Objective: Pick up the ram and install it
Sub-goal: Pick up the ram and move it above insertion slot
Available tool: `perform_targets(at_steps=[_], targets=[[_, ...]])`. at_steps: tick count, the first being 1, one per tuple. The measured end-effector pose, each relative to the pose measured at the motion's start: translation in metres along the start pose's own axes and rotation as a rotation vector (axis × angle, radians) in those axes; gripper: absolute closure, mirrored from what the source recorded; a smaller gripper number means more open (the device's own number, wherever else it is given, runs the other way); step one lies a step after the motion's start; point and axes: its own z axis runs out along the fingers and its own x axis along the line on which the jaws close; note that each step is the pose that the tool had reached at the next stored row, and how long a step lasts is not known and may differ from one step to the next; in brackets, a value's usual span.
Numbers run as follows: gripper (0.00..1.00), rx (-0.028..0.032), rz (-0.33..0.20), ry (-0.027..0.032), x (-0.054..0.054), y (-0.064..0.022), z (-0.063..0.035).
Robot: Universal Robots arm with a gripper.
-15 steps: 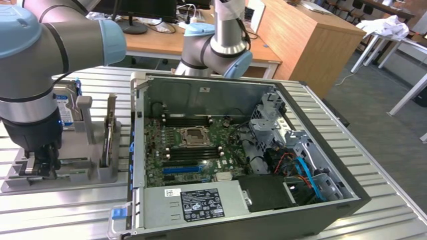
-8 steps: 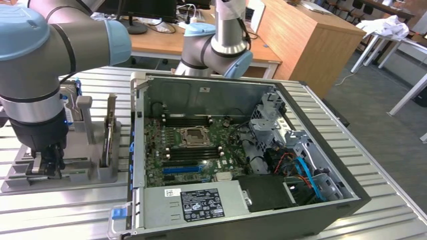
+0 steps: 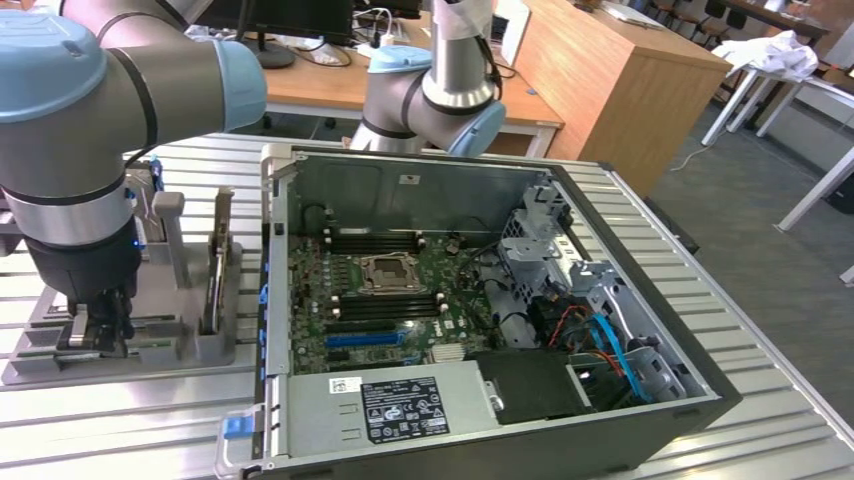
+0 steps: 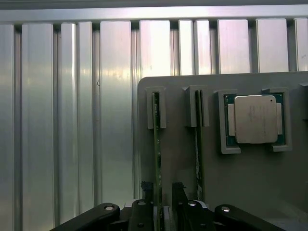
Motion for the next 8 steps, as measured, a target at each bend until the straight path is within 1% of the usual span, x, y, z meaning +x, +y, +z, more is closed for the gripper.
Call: perform_targets(at_steps=[8], targets=[[0.7,0.0001,-0.002,0.0002,0.0,0.0,-0.0011]])
